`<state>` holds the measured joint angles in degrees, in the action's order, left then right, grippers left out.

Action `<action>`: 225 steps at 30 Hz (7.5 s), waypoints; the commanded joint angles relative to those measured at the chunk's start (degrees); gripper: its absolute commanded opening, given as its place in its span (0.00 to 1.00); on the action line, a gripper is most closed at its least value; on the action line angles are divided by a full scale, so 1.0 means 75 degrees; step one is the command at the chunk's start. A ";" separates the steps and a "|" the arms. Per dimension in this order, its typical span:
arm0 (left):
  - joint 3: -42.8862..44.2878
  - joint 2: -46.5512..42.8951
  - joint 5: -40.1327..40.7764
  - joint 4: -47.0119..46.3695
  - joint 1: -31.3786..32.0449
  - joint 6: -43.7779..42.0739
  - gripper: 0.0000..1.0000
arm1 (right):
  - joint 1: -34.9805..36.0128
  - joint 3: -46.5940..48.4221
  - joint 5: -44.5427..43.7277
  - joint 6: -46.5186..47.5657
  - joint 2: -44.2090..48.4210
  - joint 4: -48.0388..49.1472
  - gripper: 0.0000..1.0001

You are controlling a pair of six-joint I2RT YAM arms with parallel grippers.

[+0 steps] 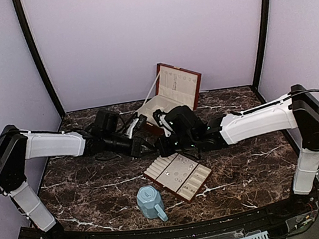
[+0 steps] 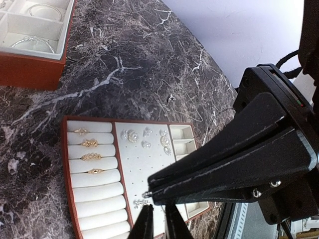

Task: Organize the mixed jewelry
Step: Pass from the right arm to the left, then pass from the left arm to the right, then insert the earring into the earring holder.

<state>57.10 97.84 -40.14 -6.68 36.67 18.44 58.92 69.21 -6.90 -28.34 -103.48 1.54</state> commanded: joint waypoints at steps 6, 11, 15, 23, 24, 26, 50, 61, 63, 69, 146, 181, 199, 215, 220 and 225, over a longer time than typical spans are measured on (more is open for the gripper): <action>0.0164 -0.0087 0.0102 -0.0012 0.0045 -0.0045 0.00 | 0.0184 0.0135 0.0079 0.0141 0.0136 0.0330 0.00; 0.0048 -0.0236 0.0137 -0.0130 0.0043 -0.0171 0.00 | 0.0119 -0.0087 -0.0140 -0.0150 0.0469 0.0425 0.24; -0.0051 -0.0445 0.0224 -0.0229 0.0039 -0.0277 0.00 | 0.0044 -0.0167 -0.0392 -0.0285 0.0818 0.0283 0.46; -0.0522 -0.1052 -0.0336 -0.1190 0.0076 -0.0378 0.00 | -0.0650 -0.1499 0.2140 -0.1114 0.1570 0.2107 0.53; -0.0740 -0.1154 -0.0626 -0.1678 0.0100 -0.0371 0.00 | -0.0769 -0.1720 0.2746 -0.1300 0.1649 0.2654 0.53; -0.1065 -0.1469 -0.1130 -0.2475 0.0125 -0.0321 0.00 | -0.0925 -0.2160 0.3791 -0.1695 0.1722 0.3757 0.53; -0.1241 -0.1913 -0.1997 -0.3034 0.0384 -0.0468 0.00 | -0.1000 -0.2678 0.5360 -0.2365 0.1973 0.6232 0.50; -0.1228 -0.1889 -0.2017 -0.3027 0.0383 -0.0443 0.00 | -0.0953 -0.2396 0.5224 -0.1699 0.1976 0.5283 0.41; -0.1227 -0.1881 -0.2028 -0.3024 0.0385 -0.0434 0.00 | -0.0953 -0.2385 0.5246 -0.1624 0.1986 0.5178 0.39; -0.1215 -0.1878 -0.2024 -0.2999 0.0394 -0.0445 0.00 | -0.0941 -0.2282 0.5311 -0.1555 0.1898 0.5121 0.32; -0.0804 -0.4399 0.2956 0.0055 -0.1666 -0.1744 0.71 | -0.0523 -0.1526 0.1606 0.0532 0.0151 0.0718 0.06; -0.0676 -0.4302 0.2896 0.0244 -0.1666 -0.1743 0.71 | -0.0250 -0.0817 0.0955 0.0901 -0.0722 0.0005 0.06; -0.0676 -0.4306 0.2888 0.0235 -0.1666 -0.1755 0.72 | -0.0160 -0.0649 0.0400 0.1084 -0.0867 -0.0178 0.06; -0.0676 -0.4328 0.2888 0.0249 -0.1666 -0.1755 0.71 | -0.0095 -0.0646 0.0230 0.1185 -0.0760 -0.0780 0.06; -0.0676 -0.4339 0.2885 0.0246 -0.1666 -0.1755 0.71 | -0.0087 -0.0638 0.0240 0.1175 -0.0747 -0.0797 0.05; -0.0676 -0.4338 0.2869 0.0246 -0.1667 -0.1749 0.72 | -0.0076 -0.0626 0.0251 0.1173 -0.0710 -0.0838 0.05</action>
<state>50.54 66.41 -18.39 -5.34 24.27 6.11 57.67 64.07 -4.19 -19.99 -109.03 -1.61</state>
